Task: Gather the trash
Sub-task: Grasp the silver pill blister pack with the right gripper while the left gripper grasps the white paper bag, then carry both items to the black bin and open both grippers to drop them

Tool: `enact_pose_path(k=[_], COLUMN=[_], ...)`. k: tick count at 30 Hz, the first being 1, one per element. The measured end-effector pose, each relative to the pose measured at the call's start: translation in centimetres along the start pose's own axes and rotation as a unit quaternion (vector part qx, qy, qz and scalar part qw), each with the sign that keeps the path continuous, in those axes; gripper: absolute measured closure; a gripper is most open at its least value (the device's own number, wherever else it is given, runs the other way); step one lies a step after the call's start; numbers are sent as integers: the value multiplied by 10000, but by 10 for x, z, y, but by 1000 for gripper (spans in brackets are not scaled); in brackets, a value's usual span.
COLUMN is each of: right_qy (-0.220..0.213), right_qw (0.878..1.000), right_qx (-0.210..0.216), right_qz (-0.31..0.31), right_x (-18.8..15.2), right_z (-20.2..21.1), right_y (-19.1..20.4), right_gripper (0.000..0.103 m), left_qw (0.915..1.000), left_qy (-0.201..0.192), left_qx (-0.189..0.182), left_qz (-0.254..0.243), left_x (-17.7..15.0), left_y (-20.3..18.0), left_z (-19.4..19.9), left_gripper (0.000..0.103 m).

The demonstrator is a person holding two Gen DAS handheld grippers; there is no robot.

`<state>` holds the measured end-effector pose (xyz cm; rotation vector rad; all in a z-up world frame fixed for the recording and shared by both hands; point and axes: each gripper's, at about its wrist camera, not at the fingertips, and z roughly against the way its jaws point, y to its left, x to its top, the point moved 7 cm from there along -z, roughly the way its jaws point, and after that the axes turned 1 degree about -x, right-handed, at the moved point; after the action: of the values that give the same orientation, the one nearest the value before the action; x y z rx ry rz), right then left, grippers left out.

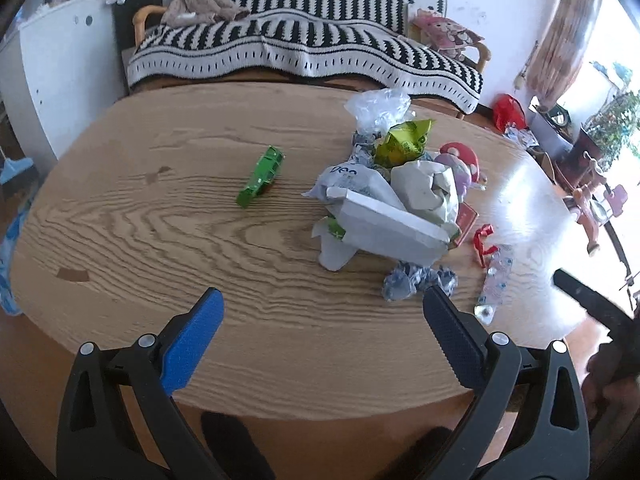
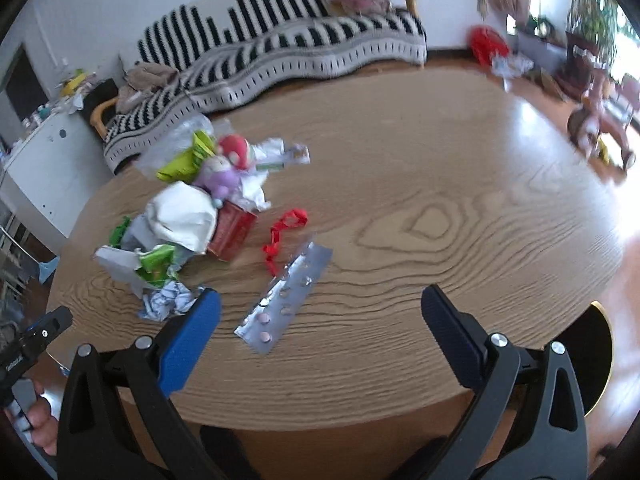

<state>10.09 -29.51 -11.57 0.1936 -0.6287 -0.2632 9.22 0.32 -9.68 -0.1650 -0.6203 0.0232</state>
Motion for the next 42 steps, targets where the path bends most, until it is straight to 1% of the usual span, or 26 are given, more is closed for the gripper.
enact_pose_path(k=[2,7,10,12,15,16,19,20,21,22,23,24,25,27,30,33,34,35,36,37,38,41,42], right_qy=[209,548,615,688,763,788,901,851,845,817,796,802,816,794,719,704,677,666,646,622,586,502,470], right_qw=[9998,9984,9981,9975,9969,9967,9958,9963,9964,9965,9966,9965,9965,9966,9971,9972,9973,9974,9975,9977,9979,9983,9985], right_qx=[66,170,45,67,14,11,28,-10,-44,-95,-113,-71,14,75,81,124,114,109,116,134,134,128,132], right_qz=[-34,17,-52,-158,-192,-194,-152,-79,3,120,187,213,205,204,225,220,241,242,244,248,259,263,250], right_x=[0,-2,-1,-1,-3,-4,-8,-9,-10,-10,-11,-12,-13,-14,-13,-13,-13,-11,-11,-10,-8,-4,-4], right_z=[-15,-43,-54,-58,-66,-68,-76,-76,-76,-75,-75,-75,-73,-69,-62,-57,-55,-54,-52,-50,-48,-43,-40], right_y=[5,24,25,26,25,25,27,28,29,31,33,34,35,32,26,25,25,24,24,24,24,22,21], right_gripper=[10,11,11,11,11,13,21,27,37,45,59,65,68,69,69,69,69,69,69,69,69,69,69], left_qw=[9996,9958,9925,9906,9879,9864,9835,9816,9795,9773,9763,9767,9783,9803,9780,9791,9794,9789,9775,9754,9745,9763,9761], left_qy=[109,387,559,659,770,826,850,856,854,858,879,918,955,925,862,731,687,652,633,616,575,449,399], left_qx=[-45,-177,-182,-134,-223,-226,-378,-407,-440,-482,-523,-557,-572,-574,-629,-653,-660,-721,-860,-1002,-1079,-1147,-1172], left_qz=[245,805,1076,1190,1327,1401,1552,1655,1769,1876,1906,1857,1745,1646,1793,1780,1777,1798,1821,1867,1881,1777,1785], left_x=[5,16,23,25,27,27,33,36,37,38,39,40,41,42,43,43,44,45,46,48,47,51,53], left_y=[-1,-1,-4,-6,-16,-21,-26,-27,-27,-28,-28,-29,-31,-28,-22,-18,-19,-21,-23,-25,-26,-29,-29], left_z=[-12,-38,-56,-67,-79,-82,-84,-85,-85,-85,-87,-89,-91,-93,-95,-93,-93,-92,-92,-90,-86,-77,-74], left_gripper=[6,6,6,6,6,6,6,6,6,6,6,6,6,6,6,7,12,24,29,40,55,68,70])
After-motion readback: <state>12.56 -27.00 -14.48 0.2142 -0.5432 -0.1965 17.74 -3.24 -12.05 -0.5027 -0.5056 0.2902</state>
